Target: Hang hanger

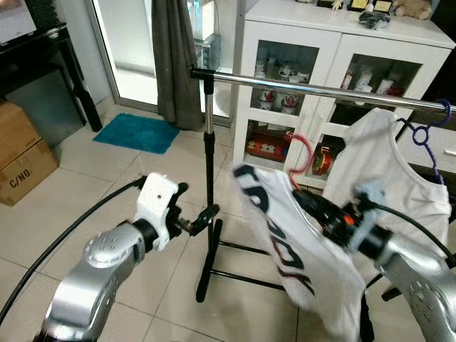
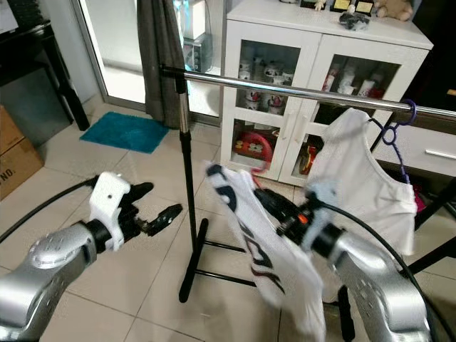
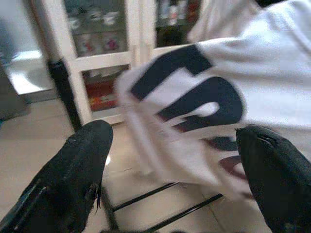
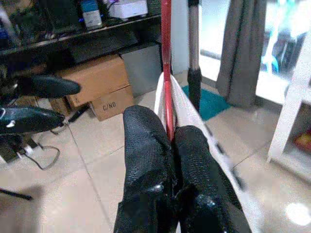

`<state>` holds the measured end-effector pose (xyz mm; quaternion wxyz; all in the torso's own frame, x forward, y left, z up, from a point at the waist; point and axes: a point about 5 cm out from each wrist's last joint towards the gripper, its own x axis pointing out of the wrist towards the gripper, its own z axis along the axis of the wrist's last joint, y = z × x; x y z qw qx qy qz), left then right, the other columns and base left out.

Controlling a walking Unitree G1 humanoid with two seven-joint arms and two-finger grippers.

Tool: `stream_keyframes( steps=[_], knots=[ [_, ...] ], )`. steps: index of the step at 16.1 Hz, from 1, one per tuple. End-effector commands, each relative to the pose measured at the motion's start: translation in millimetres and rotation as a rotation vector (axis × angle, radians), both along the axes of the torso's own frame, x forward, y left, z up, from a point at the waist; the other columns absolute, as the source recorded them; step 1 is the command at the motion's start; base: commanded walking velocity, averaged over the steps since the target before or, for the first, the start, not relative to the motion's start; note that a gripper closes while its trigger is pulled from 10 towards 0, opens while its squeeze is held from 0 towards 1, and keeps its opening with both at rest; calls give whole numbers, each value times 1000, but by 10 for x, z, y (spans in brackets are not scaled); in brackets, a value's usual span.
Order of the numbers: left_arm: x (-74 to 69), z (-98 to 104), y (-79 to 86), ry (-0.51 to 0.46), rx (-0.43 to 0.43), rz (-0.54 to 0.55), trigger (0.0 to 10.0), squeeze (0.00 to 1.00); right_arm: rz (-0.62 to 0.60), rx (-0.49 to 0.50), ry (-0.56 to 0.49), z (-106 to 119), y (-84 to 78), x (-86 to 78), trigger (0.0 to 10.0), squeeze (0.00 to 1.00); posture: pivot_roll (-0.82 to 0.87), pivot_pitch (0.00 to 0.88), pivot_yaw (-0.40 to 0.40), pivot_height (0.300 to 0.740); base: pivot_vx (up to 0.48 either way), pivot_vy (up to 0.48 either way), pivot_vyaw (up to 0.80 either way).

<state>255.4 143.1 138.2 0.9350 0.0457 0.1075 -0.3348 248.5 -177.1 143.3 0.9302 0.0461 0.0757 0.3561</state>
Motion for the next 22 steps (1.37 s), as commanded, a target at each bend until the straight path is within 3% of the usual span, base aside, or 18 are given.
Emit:
stream_keyframes(
  steps=[1,3,4,5,6,7,9,10,11,12,13,15,19,20,21,22],
  knots=[
    [19,24,-111,-2,-24,-78,10000,1000,11,-51,-48,51,27,56,10000,0,-50,0,-28,740,0,0,0],
    [45,41,-198,8,-57,-124,10000,1000,18,-62,-74,94,94,105,10000,0,-49,0,-32,740,0,0,0],
    [82,23,-235,12,-45,-132,10000,816,31,-36,-95,146,168,128,10000,0,-51,0,-32,740,0,0,0],
    [147,13,-287,37,-126,-116,10000,98,26,-2,-111,203,238,155,10000,0,-51,0,-32,740,0,0,0],
    [181,40,-328,51,-200,-121,10000,0,13,4,-114,220,260,177,10000,0,-53,0,-34,740,0,0,0],
    [211,92,-395,76,-303,-144,10000,0,17,-1,-119,233,303,184,10000,0,-57,0,-30,740,0,0,0],
    [245,155,-448,88,-380,-174,10000,0,31,-8,-126,248,363,174,10000,0,-63,0,-21,740,0,0,0],
    [273,195,-453,90,-421,-181,7922,0,39,-8,-129,255,380,167,10000,0,-63,0,-21,740,0,0,0],
    [322,233,-434,94,-462,-163,3843,0,44,-10,-130,260,396,156,10000,0,-65,0,-16,740,0,0,0],
    [322,233,-434,94,-462,-163,3843,0,44,-10,-130,260,396,156,10000,0,-65,0,-16,740,0,0,0],
    [361,210,-389,115,-471,-128,0,0,48,-7,-130,265,404,142,10000,0,-67,0,-8,740,0,0,0],
    [414,137,-318,142,-441,-74,0,0,66,4,-140,294,418,112,10000,0,-68,0,-4,740,0,0,0],
    [399,163,-299,123,-413,-97,0,0,75,18,-152,348,419,91,10000,0,-71,0,3,740,0,0,0],
    [304,214,-254,55,-341,-156,10000,0,28,8,-138,332,339,129,10000,0,-71,0,4,740,0,0,0],
    [265,228,-220,29,-316,-171,10000,0,18,4,-136,328,311,138,10000,0,-71,0,4,740,0,0,0],
    [250,230,-16,-36,-258,-82,10000,1000,11,2,-133,340,236,147,10000,0,-64,0,0,740,0,0,0]
  ],
)
